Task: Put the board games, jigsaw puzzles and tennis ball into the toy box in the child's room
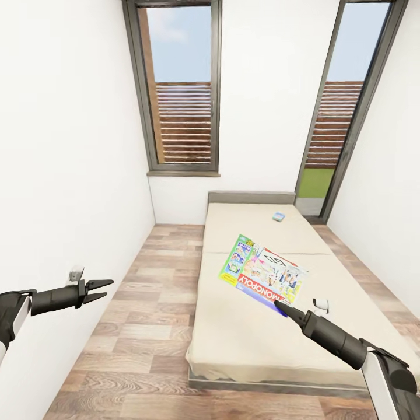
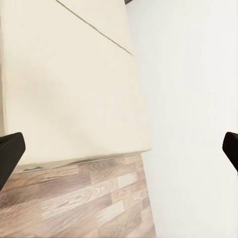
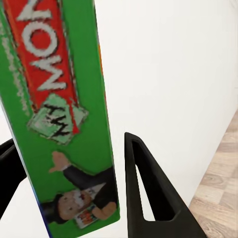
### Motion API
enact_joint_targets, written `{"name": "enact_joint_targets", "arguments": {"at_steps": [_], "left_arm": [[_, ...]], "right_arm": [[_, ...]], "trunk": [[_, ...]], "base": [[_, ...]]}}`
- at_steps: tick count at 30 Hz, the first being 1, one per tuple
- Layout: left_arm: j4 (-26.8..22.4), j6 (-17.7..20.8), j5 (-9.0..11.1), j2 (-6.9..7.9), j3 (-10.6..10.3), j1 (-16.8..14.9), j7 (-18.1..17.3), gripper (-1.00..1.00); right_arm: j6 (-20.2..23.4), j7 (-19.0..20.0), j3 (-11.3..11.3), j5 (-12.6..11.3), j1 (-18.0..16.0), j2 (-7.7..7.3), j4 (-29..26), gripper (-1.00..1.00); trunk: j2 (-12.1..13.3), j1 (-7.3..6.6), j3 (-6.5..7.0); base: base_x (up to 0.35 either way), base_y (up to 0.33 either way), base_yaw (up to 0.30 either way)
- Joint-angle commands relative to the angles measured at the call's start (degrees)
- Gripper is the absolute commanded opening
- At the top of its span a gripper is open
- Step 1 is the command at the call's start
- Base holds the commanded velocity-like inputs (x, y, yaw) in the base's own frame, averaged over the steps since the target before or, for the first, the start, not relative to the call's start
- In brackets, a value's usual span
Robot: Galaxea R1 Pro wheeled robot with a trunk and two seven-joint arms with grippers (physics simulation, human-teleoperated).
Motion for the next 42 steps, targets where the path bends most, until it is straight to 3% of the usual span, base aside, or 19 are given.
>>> {"name": "enact_joint_targets", "arguments": {"at_steps": [1, 11, 22, 42], "left_arm": [[-0.01, 0.6, -0.31, -0.02, 0.19, -0.06, -0.35, 1.0], [-0.01, 0.53, -0.31, -0.02, 0.23, -0.07, -0.35, 1.0], [-0.01, 0.36, -0.31, -0.09, 0.2, -0.04, -0.35, 1.0], [-0.01, 0.33, -0.31, -0.02, 0.14, -0.07, -0.35, 1.0]], "right_arm": [[0.35, 0.03, -0.02, -0.23, -0.06, 0.0, 0.01, -1.0], [0.33, -0.01, -0.02, -0.21, -0.06, 0.03, 0.0, -1.0], [0.59, -0.47, -0.03, -0.15, -0.06, 0.34, 0.03, -1.0], [0.77, -0.51, -0.1, -0.4, -0.06, 0.08, 0.33, -1.0]], "trunk": [[-0.12, 0.04, -0.03], [-0.12, 0.04, 0.91], [-0.12, 0.04, 1.38], [-0.12, 0.04, 2.14]], "base": [[0.0, 0.0, -0.108], [0.027, -0.036, -0.107], [0.101, -0.228, -0.065], [0.025, -0.044, -0.246]]}}
